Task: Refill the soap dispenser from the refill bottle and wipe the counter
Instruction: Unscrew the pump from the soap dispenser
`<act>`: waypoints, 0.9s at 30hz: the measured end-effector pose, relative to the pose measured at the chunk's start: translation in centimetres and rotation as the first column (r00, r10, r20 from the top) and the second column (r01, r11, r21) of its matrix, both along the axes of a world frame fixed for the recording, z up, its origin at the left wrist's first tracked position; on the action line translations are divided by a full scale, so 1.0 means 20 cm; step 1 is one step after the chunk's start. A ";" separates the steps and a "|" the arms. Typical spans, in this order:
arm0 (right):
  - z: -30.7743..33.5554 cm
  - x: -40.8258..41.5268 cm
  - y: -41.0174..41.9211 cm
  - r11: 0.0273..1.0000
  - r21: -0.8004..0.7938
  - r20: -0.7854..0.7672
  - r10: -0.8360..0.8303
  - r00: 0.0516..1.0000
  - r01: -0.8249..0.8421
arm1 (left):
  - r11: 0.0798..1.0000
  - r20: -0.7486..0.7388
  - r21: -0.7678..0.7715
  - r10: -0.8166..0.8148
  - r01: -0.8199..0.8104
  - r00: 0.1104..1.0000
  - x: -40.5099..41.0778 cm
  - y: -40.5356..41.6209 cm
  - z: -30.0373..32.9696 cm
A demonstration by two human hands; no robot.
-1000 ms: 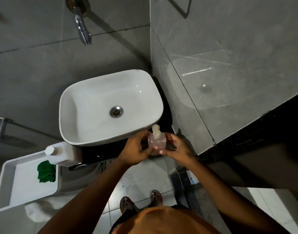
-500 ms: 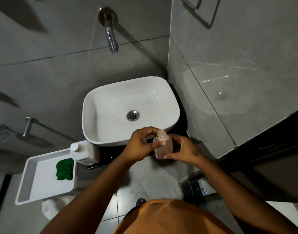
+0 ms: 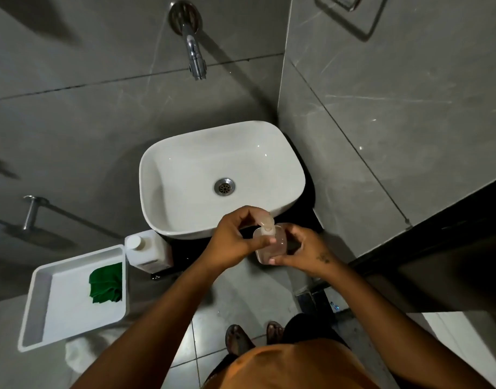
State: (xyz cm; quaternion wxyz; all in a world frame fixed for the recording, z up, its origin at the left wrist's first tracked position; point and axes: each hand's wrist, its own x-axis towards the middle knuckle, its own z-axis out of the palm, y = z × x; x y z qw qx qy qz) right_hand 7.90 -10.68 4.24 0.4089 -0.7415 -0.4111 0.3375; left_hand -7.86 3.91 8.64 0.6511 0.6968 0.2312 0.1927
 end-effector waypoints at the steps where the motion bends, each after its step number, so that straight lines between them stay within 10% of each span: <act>1: -0.01 -0.01 -0.01 1.000 -0.004 -0.005 0.001 1.000 -0.001 | 1.000 -0.007 -0.007 0.000 0.000 1.000 -0.01 -0.01 0.01; 20: 0.01 0.10 0.02 0.996 -0.010 -0.003 0.086 0.996 -0.086 | 0.910 0.214 -0.257 0.381 -0.325 0.899 0.00 -0.03 0.15; 27: 0.01 0.17 0.00 0.998 -0.023 -0.046 0.062 0.997 -0.063 | 0.557 0.111 -0.637 0.749 -0.532 0.653 -0.17 -0.06 -0.01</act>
